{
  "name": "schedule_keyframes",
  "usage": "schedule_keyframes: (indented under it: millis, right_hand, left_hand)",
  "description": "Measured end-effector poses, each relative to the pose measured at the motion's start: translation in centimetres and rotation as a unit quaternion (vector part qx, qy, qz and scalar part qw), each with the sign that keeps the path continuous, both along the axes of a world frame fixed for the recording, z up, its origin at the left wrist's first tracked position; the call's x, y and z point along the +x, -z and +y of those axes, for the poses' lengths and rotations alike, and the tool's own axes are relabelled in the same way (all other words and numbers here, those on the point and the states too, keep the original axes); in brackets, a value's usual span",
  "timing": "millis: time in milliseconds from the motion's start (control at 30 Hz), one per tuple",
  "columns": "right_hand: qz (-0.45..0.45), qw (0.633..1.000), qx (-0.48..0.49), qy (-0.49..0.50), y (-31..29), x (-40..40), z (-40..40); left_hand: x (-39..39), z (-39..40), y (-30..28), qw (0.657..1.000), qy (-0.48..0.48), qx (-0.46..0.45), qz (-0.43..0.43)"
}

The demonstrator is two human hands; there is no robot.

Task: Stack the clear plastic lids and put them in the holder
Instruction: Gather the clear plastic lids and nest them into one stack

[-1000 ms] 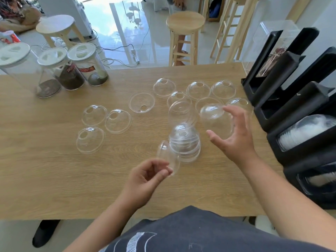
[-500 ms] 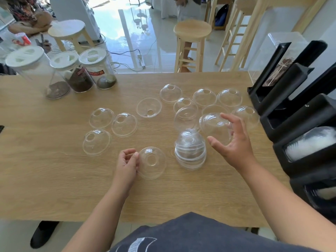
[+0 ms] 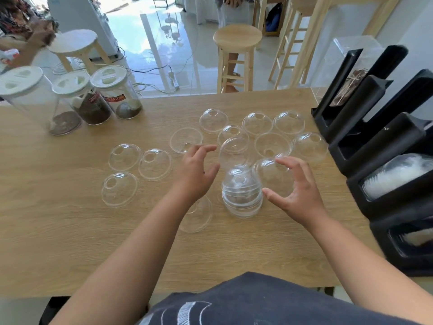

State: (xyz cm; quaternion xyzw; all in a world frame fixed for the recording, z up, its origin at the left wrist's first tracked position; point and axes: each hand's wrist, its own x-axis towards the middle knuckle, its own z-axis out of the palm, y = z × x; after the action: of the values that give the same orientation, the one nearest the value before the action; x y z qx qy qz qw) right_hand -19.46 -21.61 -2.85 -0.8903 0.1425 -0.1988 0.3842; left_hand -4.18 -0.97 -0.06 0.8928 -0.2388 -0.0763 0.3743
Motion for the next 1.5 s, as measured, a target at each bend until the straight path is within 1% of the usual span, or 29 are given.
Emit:
schedule_keyframes:
  millis: [100,167,267,433,633,733,833,967,1133,1233,1267,1333,1433,1500]
  right_hand:
    - [-0.004,1.000,-0.005,0.012,-0.2,-0.4,-0.3]
    - [-0.009,1.000,-0.014,0.015,-0.2,-0.8,-0.4]
    - [-0.013,1.000,-0.025,0.012,0.0,-1.4,-0.2]
    - [0.002,0.997,-0.074,-0.020,0.9,-2.0,1.2]
    - [0.021,0.995,-0.099,-0.023,1.0,-1.9,1.3]
    - [0.037,0.993,-0.106,-0.029,1.1,-1.9,1.3]
    - [0.041,0.995,-0.089,-0.024,1.4,-2.2,1.3]
    - [0.064,0.995,-0.080,-0.005,2.3,-3.1,0.8]
    - [0.133,0.984,-0.111,0.029,3.6,-3.7,0.4]
    - [0.183,0.971,-0.149,0.035,4.0,-3.7,0.7]
    - [0.180,0.969,-0.163,0.034,4.0,-3.8,1.0]
    - [0.147,0.974,-0.172,0.017,3.5,-4.0,1.7]
    - [0.091,0.986,-0.137,-0.030,2.7,-3.9,3.8]
    - [0.085,0.988,-0.110,-0.065,2.7,-3.3,5.4]
  left_hand:
    - [1.9,-2.9,0.2,0.998,0.031,0.055,-0.022]
    - [3.1,-4.3,0.7,0.997,0.043,0.069,-0.010]
    - [3.9,-5.4,1.3,0.997,0.041,0.067,0.003]
    - [3.5,-5.8,1.9,0.997,0.028,0.064,-0.037]
    - [2.3,-4.8,2.1,0.997,0.032,-0.007,-0.074]
    - [0.9,-3.6,1.7,0.993,0.030,-0.073,-0.088]
    - [-1.3,-2.1,1.6,0.989,0.021,-0.125,-0.073]
    - [-3.7,-0.1,2.1,0.985,-0.013,-0.169,-0.017]
    - [-5.2,0.6,3.4,0.983,-0.029,-0.184,0.010]
    - [-5.8,0.7,3.7,0.981,-0.024,-0.190,0.015]
    - [-5.9,0.8,3.7,0.981,-0.021,-0.191,0.015]
    - [-6.1,1.0,3.8,0.982,-0.016,-0.189,0.016]
    - [-6.5,1.5,3.7,0.983,-0.010,-0.183,0.021]
    - [-6.9,1.9,3.7,0.984,-0.005,-0.178,0.019]
